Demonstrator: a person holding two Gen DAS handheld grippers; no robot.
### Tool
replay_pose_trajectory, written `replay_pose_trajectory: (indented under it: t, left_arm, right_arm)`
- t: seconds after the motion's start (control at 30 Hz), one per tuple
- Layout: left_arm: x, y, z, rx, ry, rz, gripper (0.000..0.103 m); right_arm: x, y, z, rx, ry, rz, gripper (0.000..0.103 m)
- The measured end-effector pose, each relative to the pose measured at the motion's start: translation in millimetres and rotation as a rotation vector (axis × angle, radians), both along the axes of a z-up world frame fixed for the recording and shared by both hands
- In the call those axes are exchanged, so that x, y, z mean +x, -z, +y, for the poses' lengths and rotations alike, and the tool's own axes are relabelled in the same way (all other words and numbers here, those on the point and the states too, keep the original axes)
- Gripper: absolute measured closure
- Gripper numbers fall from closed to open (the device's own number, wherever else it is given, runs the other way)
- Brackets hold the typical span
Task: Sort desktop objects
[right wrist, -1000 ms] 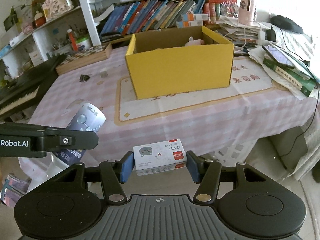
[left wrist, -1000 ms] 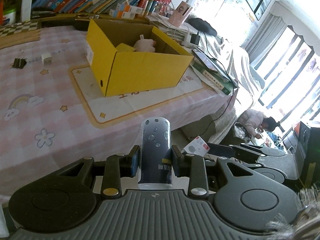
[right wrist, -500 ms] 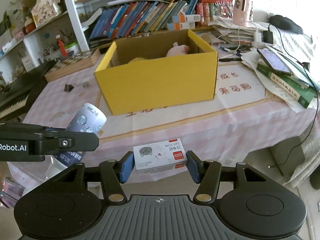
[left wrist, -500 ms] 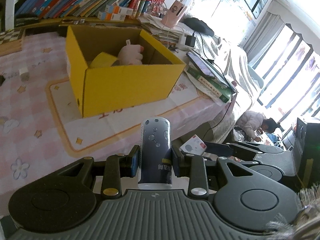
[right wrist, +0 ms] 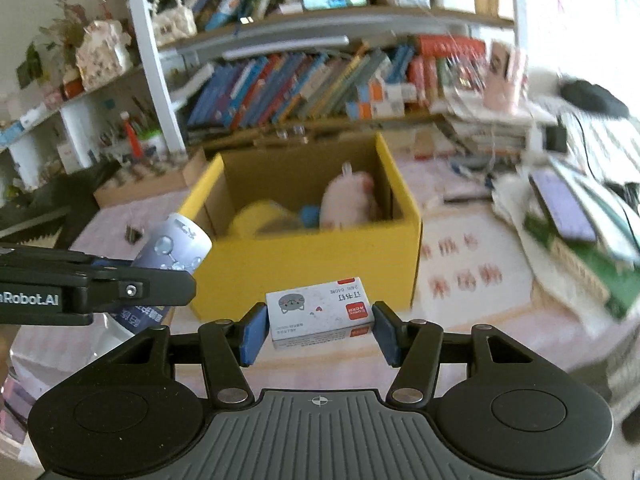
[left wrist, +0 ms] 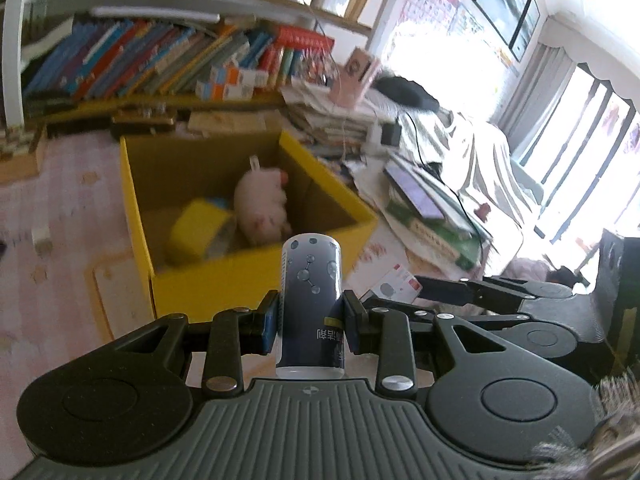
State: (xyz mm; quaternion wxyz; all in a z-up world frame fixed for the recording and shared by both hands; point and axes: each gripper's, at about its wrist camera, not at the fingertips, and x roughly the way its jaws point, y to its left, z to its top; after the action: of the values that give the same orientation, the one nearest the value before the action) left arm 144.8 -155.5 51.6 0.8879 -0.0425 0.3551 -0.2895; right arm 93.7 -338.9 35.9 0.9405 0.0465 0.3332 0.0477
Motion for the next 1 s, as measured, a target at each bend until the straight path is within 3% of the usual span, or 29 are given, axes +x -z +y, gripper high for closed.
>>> replay_pose_trajectory:
  t: [0.27, 0.5, 0.73, 1.0]
  left_arm:
    - [39.2, -19.5, -12.9, 0.033, -0.081, -0.085, 0.073]
    - [77.3, -14.4, -17.4, 0.085, -0.154, -0.097, 0.073]
    - [109.8, 7.8, -24.3, 0.162, -0.187, -0.062, 0.073]
    - [136.4, 31.4, -33.3, 0.231, -0.192, -0.016, 0.073]
  right_arm:
    - [45.2, -19.8, -12.0, -0.026, -0.079, -0.092, 0.047]
    - [88.4, -20.7, -15.0, -0.060, -0.142, -0.117, 0.047]
    - [127.5, -8.8, -4.3, -0.123, -0.247, -0.083, 0.047]
    - [159.4, 19.4, 9.2, -0.198, -0.361, 0.018, 0.047]
